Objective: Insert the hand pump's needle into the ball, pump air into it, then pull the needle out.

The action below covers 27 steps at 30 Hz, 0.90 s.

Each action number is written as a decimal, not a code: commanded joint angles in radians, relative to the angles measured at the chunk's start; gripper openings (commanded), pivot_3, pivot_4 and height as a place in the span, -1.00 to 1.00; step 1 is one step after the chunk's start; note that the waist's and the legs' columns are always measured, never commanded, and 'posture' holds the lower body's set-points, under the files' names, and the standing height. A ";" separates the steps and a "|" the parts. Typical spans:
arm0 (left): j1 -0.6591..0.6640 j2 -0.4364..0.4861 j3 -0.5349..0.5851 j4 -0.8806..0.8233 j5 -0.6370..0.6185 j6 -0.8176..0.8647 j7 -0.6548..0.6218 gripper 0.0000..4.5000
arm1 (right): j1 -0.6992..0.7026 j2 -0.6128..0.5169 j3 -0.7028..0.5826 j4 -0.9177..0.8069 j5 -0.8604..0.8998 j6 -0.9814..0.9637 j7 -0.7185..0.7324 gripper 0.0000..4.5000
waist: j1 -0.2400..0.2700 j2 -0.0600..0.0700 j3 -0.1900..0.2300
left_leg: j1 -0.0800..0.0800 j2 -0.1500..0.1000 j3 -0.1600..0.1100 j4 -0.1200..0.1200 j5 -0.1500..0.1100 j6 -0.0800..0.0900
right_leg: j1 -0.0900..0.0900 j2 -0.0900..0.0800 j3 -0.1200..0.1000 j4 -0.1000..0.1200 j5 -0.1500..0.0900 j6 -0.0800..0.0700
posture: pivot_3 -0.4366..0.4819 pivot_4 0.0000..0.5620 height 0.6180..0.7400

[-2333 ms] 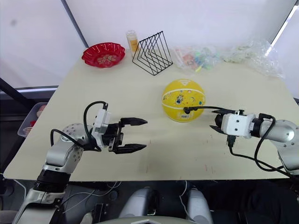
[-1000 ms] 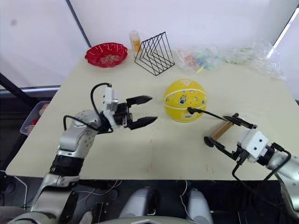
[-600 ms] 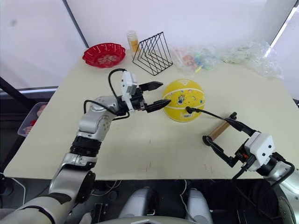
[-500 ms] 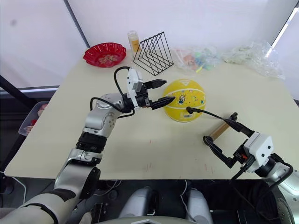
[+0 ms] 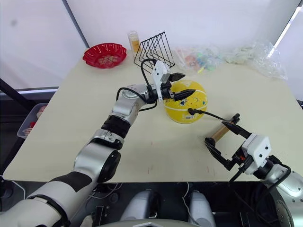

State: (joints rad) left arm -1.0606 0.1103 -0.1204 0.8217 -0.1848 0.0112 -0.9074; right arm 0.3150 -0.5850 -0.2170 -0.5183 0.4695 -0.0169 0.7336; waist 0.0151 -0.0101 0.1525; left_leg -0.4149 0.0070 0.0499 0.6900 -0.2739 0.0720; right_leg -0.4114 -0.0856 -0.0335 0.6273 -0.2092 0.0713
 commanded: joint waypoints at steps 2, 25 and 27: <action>-0.057 -0.014 0.008 0.053 0.036 -0.025 0.029 1.00 | -0.032 -0.003 0.008 -0.036 -0.019 0.028 -0.022 0.98 | 0.000 0.000 0.000 | 0.000 0.000 0.000 0.000 0.000 0.000 | 0.000 0.000 0.000 0.000 0.000 0.000 | -0.05 -0.47 0.95; -0.050 -0.066 -0.001 0.093 0.100 -0.018 0.067 1.00 | -0.450 0.008 0.312 0.087 -0.522 0.221 -0.260 0.98 | 0.003 0.000 0.000 | -0.001 -0.001 -0.001 0.001 0.001 -0.002 | 0.000 -0.001 -0.001 0.001 0.000 0.000 | -0.05 -0.47 0.95; -0.050 -0.067 -0.001 0.093 0.100 -0.018 0.067 1.00 | -0.469 0.007 0.318 0.105 -0.552 0.214 -0.262 0.98 | 0.003 0.000 0.000 | -0.001 -0.001 -0.001 0.001 0.001 -0.002 | 0.000 -0.001 -0.001 0.001 0.000 0.000 | -0.05 -0.47 0.95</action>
State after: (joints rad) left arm -1.1101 0.0556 -0.1166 0.9164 -0.0992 -0.0092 -0.8425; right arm -0.1297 -0.5680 0.1091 -0.4029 -0.0546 0.2248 0.4827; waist 0.0176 -0.0106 0.1526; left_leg -0.4159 0.0061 0.0493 0.6911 -0.2727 0.0701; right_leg -0.4112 -0.0864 -0.0347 0.6280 -0.2090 0.0715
